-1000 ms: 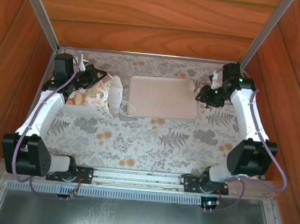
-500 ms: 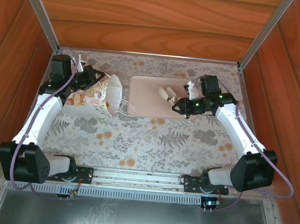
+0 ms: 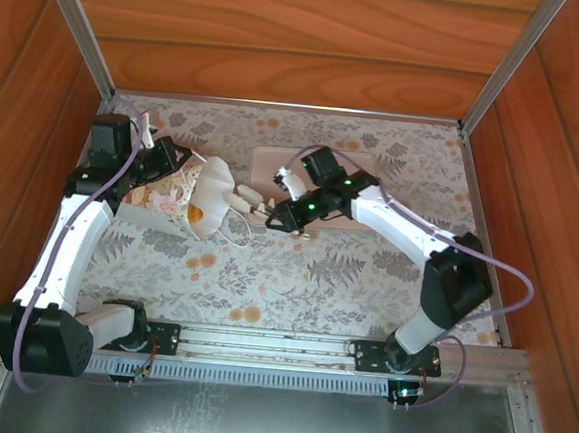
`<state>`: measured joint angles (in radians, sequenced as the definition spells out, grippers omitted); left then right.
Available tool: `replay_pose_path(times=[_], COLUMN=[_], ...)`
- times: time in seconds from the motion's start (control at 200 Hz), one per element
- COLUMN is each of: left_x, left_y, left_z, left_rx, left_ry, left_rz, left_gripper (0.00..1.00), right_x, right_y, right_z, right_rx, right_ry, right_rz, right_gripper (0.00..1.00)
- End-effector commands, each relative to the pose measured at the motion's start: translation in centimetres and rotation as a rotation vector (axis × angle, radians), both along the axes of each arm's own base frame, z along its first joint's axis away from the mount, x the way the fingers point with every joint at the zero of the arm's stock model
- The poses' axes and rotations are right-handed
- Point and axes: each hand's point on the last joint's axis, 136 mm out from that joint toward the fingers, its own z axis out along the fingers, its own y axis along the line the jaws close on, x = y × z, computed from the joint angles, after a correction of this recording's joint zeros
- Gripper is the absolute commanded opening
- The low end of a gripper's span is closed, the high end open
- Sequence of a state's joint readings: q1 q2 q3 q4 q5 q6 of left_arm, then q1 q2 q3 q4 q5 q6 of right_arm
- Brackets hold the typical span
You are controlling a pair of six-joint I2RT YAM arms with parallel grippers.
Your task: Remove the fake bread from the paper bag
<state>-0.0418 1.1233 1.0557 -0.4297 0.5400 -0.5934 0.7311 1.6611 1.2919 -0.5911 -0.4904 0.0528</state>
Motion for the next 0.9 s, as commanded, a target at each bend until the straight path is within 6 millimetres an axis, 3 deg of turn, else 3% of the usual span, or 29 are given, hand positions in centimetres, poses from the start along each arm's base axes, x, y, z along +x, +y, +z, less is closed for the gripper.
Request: replay_pose_path(times=[0.0, 0.185, 0.37, 0.585, 0.8, 0.9], left_x=[-0.4, -0.3, -0.3, -0.4, -0.6, -0.7], left_y=[0.7, 0.5, 0.0, -0.3, -0.6, -0.9], left_z=[0.9, 1.2, 1.2, 1.2, 1.6, 1.7], left_rx=[0.067, 0.076, 0.073, 0.066, 0.062, 0.053], left_ry=[-0.028, -0.039, -0.040, -0.038, -0.046, -0.044], left_rz=[0.016, -0.006, -0.041, -0.068, -0.086, -0.105], left_gripper=[0.00, 0.00, 0.00, 0.00, 0.00, 0.00], right_x=[-0.4, -0.6, -0.9, 0.8, -0.1, 0.6], right_y=[3.4, 5.9, 7.0, 6.7, 7.0, 6.8], right_z=[1.2, -0.5, -2.2, -3.8, -4.5, -4.9], right_rx=[0.067, 0.074, 0.048, -0.069, -0.070, -0.116], right_ry=[-0.058, -0.059, -0.045, -0.145, -0.244, -0.289], right_rz=[0.083, 0.115, 0.155, 0.172, 0.340, 0.367], right_gripper=[0.47, 0.46, 0.48, 0.48, 0.51, 0.51])
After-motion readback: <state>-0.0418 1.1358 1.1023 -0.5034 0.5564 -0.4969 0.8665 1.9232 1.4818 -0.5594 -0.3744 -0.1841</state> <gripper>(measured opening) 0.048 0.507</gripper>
